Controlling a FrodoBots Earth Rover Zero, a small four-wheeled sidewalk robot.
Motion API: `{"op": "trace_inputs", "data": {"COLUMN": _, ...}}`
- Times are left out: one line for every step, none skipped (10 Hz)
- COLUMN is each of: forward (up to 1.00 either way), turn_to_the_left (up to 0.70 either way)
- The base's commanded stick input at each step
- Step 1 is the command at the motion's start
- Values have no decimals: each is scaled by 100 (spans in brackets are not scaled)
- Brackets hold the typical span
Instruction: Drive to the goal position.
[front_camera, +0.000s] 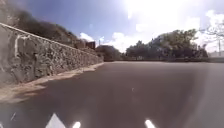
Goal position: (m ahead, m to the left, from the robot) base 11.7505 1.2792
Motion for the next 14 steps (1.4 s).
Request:
{"op": "trace_inputs", "data": {"forward": 50, "turn_to_the_left": 0}}
{"op": "trace_inputs", "data": {"forward": 50, "turn_to_the_left": 0}}
{"op": "trace_inputs", "data": {"forward": 50, "turn_to_the_left": 0}}
{"op": "trace_inputs", "data": {"forward": 50, "turn_to_the_left": 0}}
{"op": "trace_inputs", "data": {"forward": 50, "turn_to_the_left": 0}}
{"op": "trace_inputs", "data": {"forward": 50, "turn_to_the_left": 0}}
{"op": "trace_inputs", "data": {"forward": 50, "turn_to_the_left": 0}}
{"op": "trace_inputs", "data": {"forward": 50, "turn_to_the_left": 0}}
{"op": "trace_inputs", "data": {"forward": 50, "turn_to_the_left": 0}}
{"op": "trace_inputs", "data": {"forward": 50, "turn_to_the_left": 0}}
{"op": "trace_inputs", "data": {"forward": 50, "turn_to_the_left": 0}}
{"op": "trace_inputs", "data": {"forward": 50, "turn_to_the_left": 0}}
{"op": "trace_inputs", "data": {"forward": 50, "turn_to_the_left": 0}}
{"op": "trace_inputs", "data": {"forward": 50, "turn_to_the_left": 0}}
